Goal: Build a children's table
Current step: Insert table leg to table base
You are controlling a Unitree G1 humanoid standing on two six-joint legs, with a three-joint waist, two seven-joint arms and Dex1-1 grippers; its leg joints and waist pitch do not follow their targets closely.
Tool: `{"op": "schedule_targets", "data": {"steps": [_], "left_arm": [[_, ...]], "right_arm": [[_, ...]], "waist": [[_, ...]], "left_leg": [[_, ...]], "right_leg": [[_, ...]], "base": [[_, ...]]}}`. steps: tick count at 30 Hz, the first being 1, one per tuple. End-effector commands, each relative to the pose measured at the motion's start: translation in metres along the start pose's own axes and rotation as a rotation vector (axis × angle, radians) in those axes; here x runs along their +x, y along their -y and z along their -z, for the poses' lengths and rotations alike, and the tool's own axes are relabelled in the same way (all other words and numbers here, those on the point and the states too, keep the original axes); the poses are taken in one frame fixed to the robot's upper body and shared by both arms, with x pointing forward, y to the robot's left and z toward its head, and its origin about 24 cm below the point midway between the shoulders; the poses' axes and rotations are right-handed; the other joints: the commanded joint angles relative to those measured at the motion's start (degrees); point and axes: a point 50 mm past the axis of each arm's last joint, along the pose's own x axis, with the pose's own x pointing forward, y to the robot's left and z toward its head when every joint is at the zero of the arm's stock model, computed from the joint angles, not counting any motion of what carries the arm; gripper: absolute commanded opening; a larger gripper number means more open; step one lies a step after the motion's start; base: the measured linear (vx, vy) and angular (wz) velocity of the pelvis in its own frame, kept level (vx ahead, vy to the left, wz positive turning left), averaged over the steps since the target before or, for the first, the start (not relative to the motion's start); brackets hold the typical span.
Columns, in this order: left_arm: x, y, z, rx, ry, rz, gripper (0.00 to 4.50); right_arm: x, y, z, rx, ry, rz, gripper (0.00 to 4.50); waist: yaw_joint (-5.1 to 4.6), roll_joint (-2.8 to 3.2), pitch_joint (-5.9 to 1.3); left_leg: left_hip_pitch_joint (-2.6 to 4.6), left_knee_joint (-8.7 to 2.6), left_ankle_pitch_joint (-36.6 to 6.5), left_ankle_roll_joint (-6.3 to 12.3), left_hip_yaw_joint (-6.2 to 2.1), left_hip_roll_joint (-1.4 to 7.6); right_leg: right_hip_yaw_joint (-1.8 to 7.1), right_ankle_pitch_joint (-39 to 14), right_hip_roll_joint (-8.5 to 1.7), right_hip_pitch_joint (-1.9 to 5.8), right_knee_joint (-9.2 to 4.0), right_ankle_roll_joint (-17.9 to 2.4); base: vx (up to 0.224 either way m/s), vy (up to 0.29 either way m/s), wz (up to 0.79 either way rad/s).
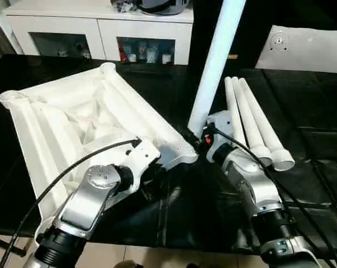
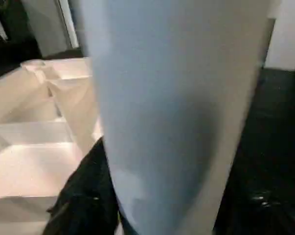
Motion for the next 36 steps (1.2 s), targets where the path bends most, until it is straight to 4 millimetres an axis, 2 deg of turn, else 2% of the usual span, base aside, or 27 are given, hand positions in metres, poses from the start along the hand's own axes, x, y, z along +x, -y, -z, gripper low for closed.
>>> {"op": "schedule_targets", "data": {"steps": [1, 13, 15, 16, 19, 22, 24, 25, 29, 32, 36], "left_arm": [[-0.003, -0.010, -0.008, 0.038, 0.013, -0.053, 0.00], [-0.006, -0.015, -0.006, 0.074, 0.010, -0.029, 0.00], [-0.007, -0.017, -0.006, 0.080, 0.009, -0.025, 0.00], [-0.007, -0.017, -0.006, 0.082, 0.008, -0.024, 0.00], [-0.008, -0.018, -0.005, 0.090, 0.008, -0.021, 0.00], [-0.009, -0.019, -0.004, 0.095, 0.008, -0.013, 0.00], [-0.009, -0.020, -0.004, 0.098, 0.008, -0.012, 0.00], [-0.009, -0.021, -0.003, 0.106, 0.005, -0.003, 0.00], [-0.010, -0.023, 0.000, 0.120, 0.001, 0.018, 0.00], [-0.011, -0.025, 0.000, 0.127, 0.006, 0.034, 0.00], [-0.012, -0.027, 0.001, 0.149, 0.011, 0.068, 0.00]], "right_arm": [[-0.005, -0.010, 0.033, 0.080, -0.140, -0.038, 2.80], [-0.010, -0.002, 0.035, 0.085, -0.147, -0.003, 3.92], [-0.013, -0.001, 0.034, 0.078, -0.136, -0.017, 4.12], [-0.014, 0.000, 0.033, 0.072, -0.133, -0.020, 4.22], [-0.019, -0.001, 0.032, 0.087, -0.130, -0.039, 4.44], [-0.023, -0.002, 0.031, 0.095, -0.118, -0.042, 4.44], [-0.024, -0.001, 0.031, 0.108, -0.117, -0.031, 4.44], [-0.029, -0.003, 0.028, 0.107, -0.104, -0.044, 4.44], [-0.038, -0.005, 0.020, 0.072, -0.077, -0.075, 4.44], [-0.044, -0.005, 0.013, 0.044, -0.062, -0.074, 4.44], [-0.051, -0.002, 0.002, -0.006, -0.052, -0.078, 4.44]], "waist": [[0.22, 0.60, -2.32], [0.08, 0.90, -2.43], [0.32, 1.02, -2.78], [0.32, 0.89, -2.85], [0.47, 1.08, -3.05], [0.76, 1.15, -3.43], [0.90, 1.11, -3.49], [0.98, 1.25, -3.61], [1.25, 0.89, -3.58], [1.39, 0.88, -3.63], [1.54, 0.85, -3.68]], "left_leg": [[0.26, -5.06, -18.83, 1.09, -3.06, 6.22], [0.25, -5.12, -18.98, 0.78, -3.11, 6.28], [-0.04, -5.00, -16.76, 1.11, -3.01, 6.31], [-0.15, -4.98, -16.11, 1.29, -2.95, 6.32], [-0.20, -4.88, -13.73, 1.99, -2.80, 6.39], [-0.35, -4.73, -10.61, 2.53, -2.67, 6.56], [-0.38, -4.58, -9.84, 2.93, -2.54, 6.50], [-0.44, -4.53, -9.32, 3.10, -2.52, 6.41], [-0.51, -4.44, -9.68, 3.26, -2.34, 6.27], [-0.31, -4.40, -9.43, 3.19, -2.28, 6.32], [-0.22, -4.37, -8.85, 3.10, -2.26, 6.32]], "right_leg": [[5.40, -27.23, -8.50, 1.48, -5.95, -6.13], [5.37, -27.08, -8.36, 1.44, -5.85, -6.30], [5.52, -23.76, -8.52, 1.80, -5.52, -7.11], [5.46, -22.63, -8.42, 1.88, -5.31, -7.21], [5.51, -18.54, -8.24, 2.03, -4.72, -8.50], [5.50, -13.46, -8.29, 2.28, -4.16, -9.67], [5.48, -12.34, -8.30, 2.32, -4.06, -9.98], [5.37, -12.28, -8.16, 2.41, -4.02, -9.85], [5.28, -14.81, -8.16, 2.42, -4.38, -8.23], [5.24, -16.17, -8.06, 2.25, -4.52, -7.50], [5.27, -15.64, -7.99, 2.21, -4.29, -7.33]], "base": [[0.000, 0.000, 0.00], [0.000, 0.000, 0.00], [0.000, 0.000, 0.00], [0.000, 0.000, 0.00], [0.000, 0.000, 0.00], [0.000, 0.000, 0.00], [0.000, 0.000, 0.00], [0.000, 0.000, 0.00], [0.000, 0.000, 0.00], [0.000, 0.000, 0.00], [0.000, 0.000, 0.00]]}}
